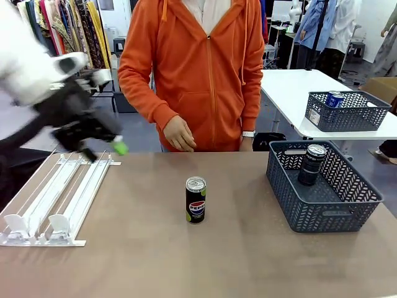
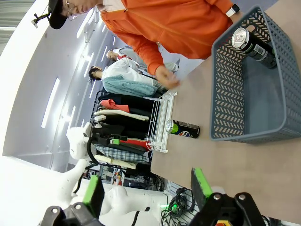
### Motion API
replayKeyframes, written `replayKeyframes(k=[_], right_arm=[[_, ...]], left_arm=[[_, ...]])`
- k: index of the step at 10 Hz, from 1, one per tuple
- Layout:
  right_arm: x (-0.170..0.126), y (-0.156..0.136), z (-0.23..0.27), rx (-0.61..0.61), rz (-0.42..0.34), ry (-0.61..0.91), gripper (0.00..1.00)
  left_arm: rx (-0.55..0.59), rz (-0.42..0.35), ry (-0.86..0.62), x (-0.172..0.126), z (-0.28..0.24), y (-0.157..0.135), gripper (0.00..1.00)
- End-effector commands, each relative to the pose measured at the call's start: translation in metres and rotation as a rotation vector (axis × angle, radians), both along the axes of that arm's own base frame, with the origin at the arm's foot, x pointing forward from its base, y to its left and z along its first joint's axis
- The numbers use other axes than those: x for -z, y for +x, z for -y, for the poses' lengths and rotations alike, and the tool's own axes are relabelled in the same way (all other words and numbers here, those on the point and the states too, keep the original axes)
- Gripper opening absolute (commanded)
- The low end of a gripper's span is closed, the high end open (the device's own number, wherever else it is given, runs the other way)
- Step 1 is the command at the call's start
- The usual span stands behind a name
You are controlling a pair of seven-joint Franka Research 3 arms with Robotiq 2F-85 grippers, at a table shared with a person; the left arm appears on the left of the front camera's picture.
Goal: Retrieve and store the cans from the dispenser.
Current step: Pick up one can from the Automatic Can Dispenser and place it in the middle of the table.
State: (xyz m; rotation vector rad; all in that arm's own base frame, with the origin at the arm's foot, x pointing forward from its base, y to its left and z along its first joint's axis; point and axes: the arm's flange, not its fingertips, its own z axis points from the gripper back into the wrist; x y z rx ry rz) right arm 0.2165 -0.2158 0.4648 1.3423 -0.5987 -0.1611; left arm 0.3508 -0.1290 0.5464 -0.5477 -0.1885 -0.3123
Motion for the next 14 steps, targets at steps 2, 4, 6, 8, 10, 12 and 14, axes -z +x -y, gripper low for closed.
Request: replayKeyframes(k=[2, 4, 6, 8, 10, 12, 14], right_arm=[[-0.003, 0.003, 0.0, 0.005, 0.036, 0.009, 1.0], [-0.003, 0.003, 0.0, 0.005, 0.036, 0.009, 1.0], [-0.003, 0.003, 0.0, 0.005, 0.036, 0.009, 1.0], [-0.003, 0.003, 0.0, 0.005, 0.036, 0.009, 1.0], [-0.003, 0.003, 0.0, 0.005, 0.036, 0.009, 1.0], [-0.003, 0.003, 0.0, 0.005, 0.036, 0.009, 1.0], [-0.003, 0.003, 0.0, 0.005, 0.036, 0.009, 1.0]], left_arm=[[0.051, 0.004, -0.41, 0.047, -0.106, -0.025, 1.0], [-0.026, 0.049, -0.58, 0.091, -0.162, -0.041, 1.0], [-0.051, 0.08, -0.64, 0.123, -0.179, -0.058, 1.0], [-0.059, 0.062, -0.578, 0.077, -0.182, -0.034, 1.0], [-0.059, 0.062, -0.578, 0.077, -0.182, -0.034, 1.0], [-0.059, 0.062, -0.578, 0.077, -0.182, -0.034, 1.0], [-0.059, 0.062, -0.578, 0.077, -0.182, -0.034, 1.0]])
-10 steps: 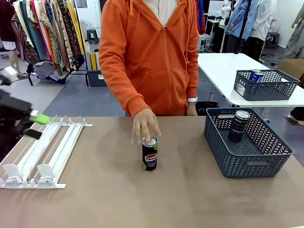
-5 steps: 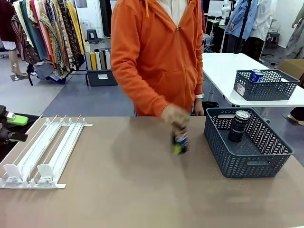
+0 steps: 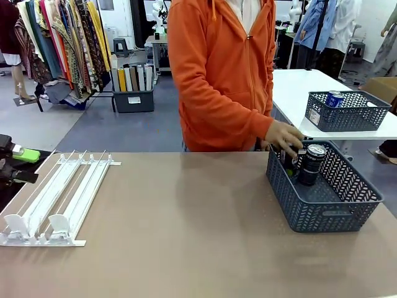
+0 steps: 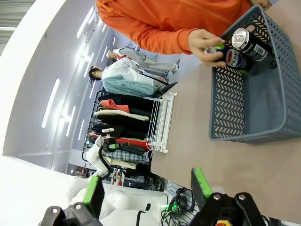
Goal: Retrieve and store the cans from the dispenser.
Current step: Pick up one can from the Automatic Can Dispenser and place it in the middle of the table.
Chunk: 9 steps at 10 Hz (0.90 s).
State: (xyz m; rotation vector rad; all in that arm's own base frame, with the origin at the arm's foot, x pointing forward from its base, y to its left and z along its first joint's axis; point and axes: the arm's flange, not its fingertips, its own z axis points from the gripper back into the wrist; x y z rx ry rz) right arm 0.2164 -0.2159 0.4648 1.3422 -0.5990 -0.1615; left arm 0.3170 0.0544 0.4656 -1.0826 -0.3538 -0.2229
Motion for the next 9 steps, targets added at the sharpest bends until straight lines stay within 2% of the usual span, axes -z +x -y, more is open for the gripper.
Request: replayKeyframes(k=[1, 9], right_arm=[[-0.0033, 0.0032, 0.0003, 0.004, 0.036, 0.009, 1.0], [-0.0033, 0.0032, 0.0003, 0.004, 0.036, 0.009, 1.0]], left_arm=[[-0.005, -0.001, -0.021, -0.0036, 0.0009, 0.0, 1.0], [-0.005, -0.001, -0.021, -0.0036, 0.0009, 0.0, 1.0]])
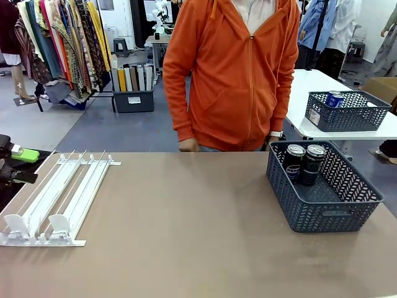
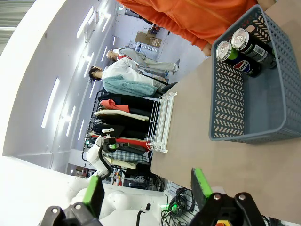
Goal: Retrieve and store the cans from the dispenser.
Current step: Pick up one can from the Automatic Can Dispenser and place it in the middle of the table.
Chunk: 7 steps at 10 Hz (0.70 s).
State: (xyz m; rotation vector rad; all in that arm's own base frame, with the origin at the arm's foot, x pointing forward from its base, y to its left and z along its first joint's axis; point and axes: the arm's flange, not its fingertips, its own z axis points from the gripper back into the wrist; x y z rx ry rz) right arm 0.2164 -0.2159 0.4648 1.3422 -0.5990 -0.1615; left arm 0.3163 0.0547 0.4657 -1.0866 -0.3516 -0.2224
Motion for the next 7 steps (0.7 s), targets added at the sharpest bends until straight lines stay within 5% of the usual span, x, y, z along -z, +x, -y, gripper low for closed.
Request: replayKeyframes(k=[1, 7], right_arm=[[-0.0033, 0.0032, 0.0003, 0.004, 0.036, 0.009, 1.0], [-0.0033, 0.0032, 0.0003, 0.004, 0.036, 0.009, 1.0]], left_arm=[[-0.006, 0.002, -0.018, -0.0035, 0.0013, 0.0007, 1.0], [-0.006, 0.002, -0.018, -0.0035, 0.0013, 0.0007, 1.0]])
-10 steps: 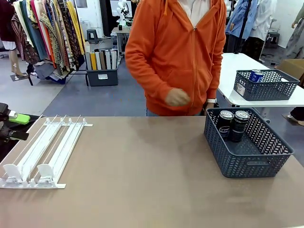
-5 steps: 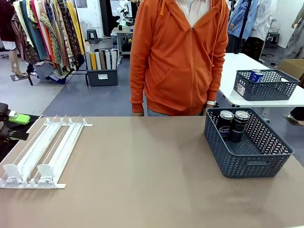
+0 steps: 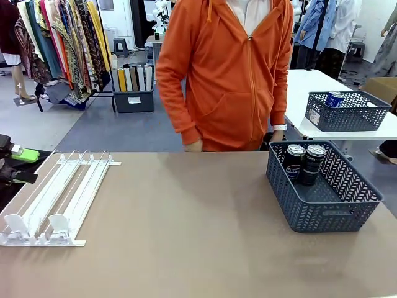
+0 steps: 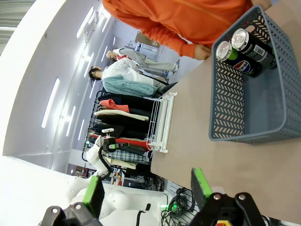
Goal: Retrieve and store the cans from the dispenser.
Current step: Pick up one can from the Automatic Can Dispenser and place it in the middle of the table.
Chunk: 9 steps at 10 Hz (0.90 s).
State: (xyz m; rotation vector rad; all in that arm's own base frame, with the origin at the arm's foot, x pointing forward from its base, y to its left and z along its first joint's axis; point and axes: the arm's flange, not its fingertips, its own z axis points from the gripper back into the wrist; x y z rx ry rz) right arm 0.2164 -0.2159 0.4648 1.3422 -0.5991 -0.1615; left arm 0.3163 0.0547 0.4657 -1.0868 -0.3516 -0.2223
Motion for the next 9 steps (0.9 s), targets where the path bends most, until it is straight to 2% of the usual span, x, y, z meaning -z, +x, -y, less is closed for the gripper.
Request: replayKeyframes(k=[1, 9], right_arm=[[-0.0033, 0.0032, 0.0003, 0.004, 0.036, 0.009, 1.0], [-0.0033, 0.0032, 0.0003, 0.004, 0.036, 0.009, 1.0]], left_arm=[[-0.006, 0.002, -0.017, -0.0035, 0.0013, 0.0007, 1.0], [-0.006, 0.002, -0.017, -0.0035, 0.0013, 0.0007, 1.0]])
